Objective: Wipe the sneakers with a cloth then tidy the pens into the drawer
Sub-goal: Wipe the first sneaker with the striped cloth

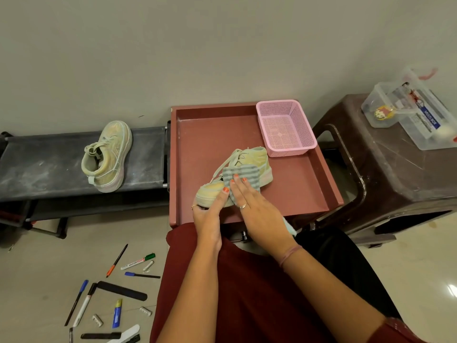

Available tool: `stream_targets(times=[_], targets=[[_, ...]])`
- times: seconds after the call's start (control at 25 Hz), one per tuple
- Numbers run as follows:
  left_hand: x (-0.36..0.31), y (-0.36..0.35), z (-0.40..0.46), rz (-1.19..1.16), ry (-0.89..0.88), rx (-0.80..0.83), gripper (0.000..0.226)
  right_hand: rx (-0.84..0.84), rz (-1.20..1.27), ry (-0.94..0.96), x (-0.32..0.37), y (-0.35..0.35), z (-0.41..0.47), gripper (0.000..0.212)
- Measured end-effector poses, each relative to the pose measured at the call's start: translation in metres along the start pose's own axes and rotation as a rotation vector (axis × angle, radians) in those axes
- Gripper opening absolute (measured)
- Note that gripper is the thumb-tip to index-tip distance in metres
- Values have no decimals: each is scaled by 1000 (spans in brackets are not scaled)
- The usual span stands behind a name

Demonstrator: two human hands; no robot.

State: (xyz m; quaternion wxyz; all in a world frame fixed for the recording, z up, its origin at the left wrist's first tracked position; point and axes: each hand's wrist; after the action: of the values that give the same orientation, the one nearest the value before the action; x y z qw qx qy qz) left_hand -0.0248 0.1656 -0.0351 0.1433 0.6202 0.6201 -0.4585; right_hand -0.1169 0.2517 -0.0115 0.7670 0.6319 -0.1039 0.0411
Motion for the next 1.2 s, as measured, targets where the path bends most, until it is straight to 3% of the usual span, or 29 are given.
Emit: stream_targets(times=[0.16,0.32,0.48,0.64,0.88,1.08,1.12,1.2], targets=[[1,1,1,-49,6,-32,73,74,-103,-109,-41,5,27,63],[0,2,2,-65,5,-60,72,118,79,-251,-31,17,37,74],[0,7,6,-70,-34,-47,53,60,268,-116,10,27,23,78],[1,7,5,-95,-14,-71,60,28,240,-147,22,26,17,60],[3,8,7,-111,-11,-71,70,-97,380,-180,5,40,30,33],[1,7,6,-133,-23,-67,73,-353,305,-466,-51,63,55,42],[1,7,6,-130,-23,-68,71,-313,320,-462,-59,57,62,49],[0,6,6,-134,-22,-70,70,-78,305,-404,-52,42,69,67]])
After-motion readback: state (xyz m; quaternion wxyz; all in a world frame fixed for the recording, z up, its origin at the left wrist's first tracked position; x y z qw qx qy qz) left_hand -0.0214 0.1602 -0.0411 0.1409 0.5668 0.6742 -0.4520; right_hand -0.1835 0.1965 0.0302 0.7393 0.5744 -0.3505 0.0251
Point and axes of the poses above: each hand's wrist, its own z-axis towards the middle knuckle, its own y-axis out of the back of the hand, x = y × z, and after that the axes turned 9 degrees about y, right-handed
